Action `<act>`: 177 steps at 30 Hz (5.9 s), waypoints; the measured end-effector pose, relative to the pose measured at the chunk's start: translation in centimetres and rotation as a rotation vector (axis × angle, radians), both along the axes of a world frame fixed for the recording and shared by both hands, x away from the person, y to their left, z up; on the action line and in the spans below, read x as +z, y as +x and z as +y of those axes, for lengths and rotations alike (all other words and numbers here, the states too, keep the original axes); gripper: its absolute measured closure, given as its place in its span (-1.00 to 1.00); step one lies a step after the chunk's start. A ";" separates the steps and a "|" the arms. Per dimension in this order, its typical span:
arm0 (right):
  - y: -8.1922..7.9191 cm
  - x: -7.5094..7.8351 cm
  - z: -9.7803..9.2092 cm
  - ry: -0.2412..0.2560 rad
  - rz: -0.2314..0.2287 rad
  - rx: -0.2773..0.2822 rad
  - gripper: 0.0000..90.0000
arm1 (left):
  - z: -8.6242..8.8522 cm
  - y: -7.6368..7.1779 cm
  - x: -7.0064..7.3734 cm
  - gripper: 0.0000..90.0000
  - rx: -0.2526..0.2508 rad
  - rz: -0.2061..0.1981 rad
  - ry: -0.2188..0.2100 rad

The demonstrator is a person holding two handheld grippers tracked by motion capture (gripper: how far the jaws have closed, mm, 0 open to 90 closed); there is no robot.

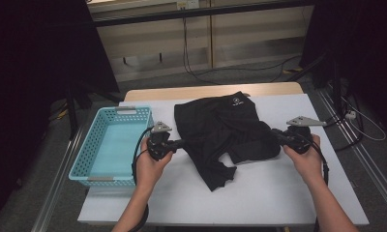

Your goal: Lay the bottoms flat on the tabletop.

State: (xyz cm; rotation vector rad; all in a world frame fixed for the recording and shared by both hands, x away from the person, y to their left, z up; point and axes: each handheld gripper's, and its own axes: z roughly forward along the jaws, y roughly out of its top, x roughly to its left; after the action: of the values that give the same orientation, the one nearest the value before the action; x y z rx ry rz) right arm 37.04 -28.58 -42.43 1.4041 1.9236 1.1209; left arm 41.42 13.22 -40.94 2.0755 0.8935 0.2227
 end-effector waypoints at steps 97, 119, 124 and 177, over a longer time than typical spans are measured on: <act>2.5 -0.3 7.6 -0.071 0.089 0.165 -0.17 | -3.4 -1.5 0.7 -0.64 -0.122 -0.028 -0.053; -3.5 -1.1 6.6 -0.097 0.128 0.334 0.45 | -3.9 -1.6 0.7 -0.64 -0.132 -0.028 -0.060; -3.7 -2.8 7.7 -0.167 0.182 0.393 0.35 | -3.9 -1.7 0.6 -0.64 -0.135 -0.025 -0.061; 4.3 -2.0 5.0 -0.077 0.148 0.176 0.80 | -4.5 -1.8 0.8 -0.64 -0.150 -0.032 -0.071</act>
State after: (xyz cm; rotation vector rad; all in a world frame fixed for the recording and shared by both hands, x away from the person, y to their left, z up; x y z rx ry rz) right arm 41.31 -23.58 -44.47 1.3295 2.2071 1.0329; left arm 39.65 8.76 -40.18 2.0559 0.7128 0.1422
